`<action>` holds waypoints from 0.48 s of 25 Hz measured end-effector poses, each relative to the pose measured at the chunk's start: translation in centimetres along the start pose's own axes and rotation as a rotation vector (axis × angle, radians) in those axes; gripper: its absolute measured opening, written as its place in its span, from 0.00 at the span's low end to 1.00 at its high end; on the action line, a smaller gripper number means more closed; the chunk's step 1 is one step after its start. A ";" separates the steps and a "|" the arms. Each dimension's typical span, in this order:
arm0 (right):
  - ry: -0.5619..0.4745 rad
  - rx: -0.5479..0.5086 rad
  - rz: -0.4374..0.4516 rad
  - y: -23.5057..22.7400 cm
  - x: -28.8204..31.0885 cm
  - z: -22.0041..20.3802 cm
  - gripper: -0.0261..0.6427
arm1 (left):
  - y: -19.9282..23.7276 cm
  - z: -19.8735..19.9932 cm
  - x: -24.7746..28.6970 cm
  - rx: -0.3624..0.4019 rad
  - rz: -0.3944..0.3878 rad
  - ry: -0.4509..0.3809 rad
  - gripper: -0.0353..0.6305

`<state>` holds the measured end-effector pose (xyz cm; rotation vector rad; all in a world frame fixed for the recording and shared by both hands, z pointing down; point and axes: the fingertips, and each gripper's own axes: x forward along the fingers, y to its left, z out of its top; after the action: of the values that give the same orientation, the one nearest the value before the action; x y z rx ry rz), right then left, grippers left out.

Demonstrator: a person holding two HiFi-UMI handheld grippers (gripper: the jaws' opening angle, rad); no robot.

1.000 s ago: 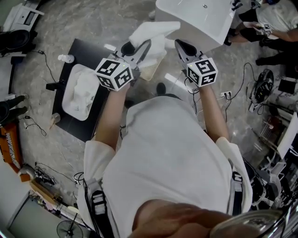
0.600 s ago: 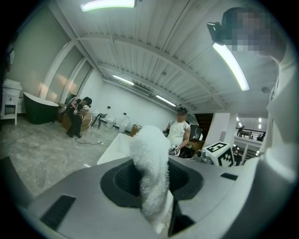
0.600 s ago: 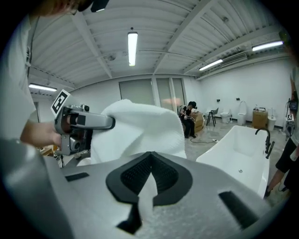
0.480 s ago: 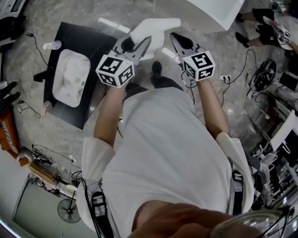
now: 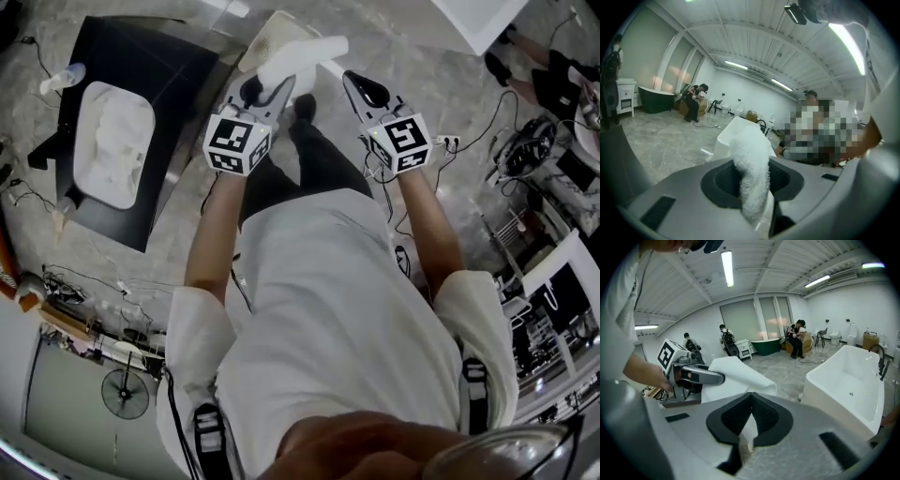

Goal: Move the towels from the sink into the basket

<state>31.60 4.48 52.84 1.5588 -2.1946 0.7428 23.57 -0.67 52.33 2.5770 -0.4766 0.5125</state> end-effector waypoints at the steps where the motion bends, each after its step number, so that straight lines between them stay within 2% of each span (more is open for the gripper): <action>1: 0.009 0.000 0.005 -0.1 0.9 -1.2 0.03 | 0.8 -1.5 0.7 -0.001 0.008 0.003 0.24; 6: 0.096 -0.022 0.040 -0.4 6.2 -8.1 0.03 | 5.8 -9.9 5.7 -0.037 0.045 0.054 0.24; 12: 0.158 0.026 0.074 -1.5 11.8 -15.5 0.03 | 12.1 -20.3 11.6 -0.098 0.107 0.137 0.24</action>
<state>28.73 4.40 72.13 1.3862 -2.1438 0.8886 23.20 -3.24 78.56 2.4139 -0.5787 0.6813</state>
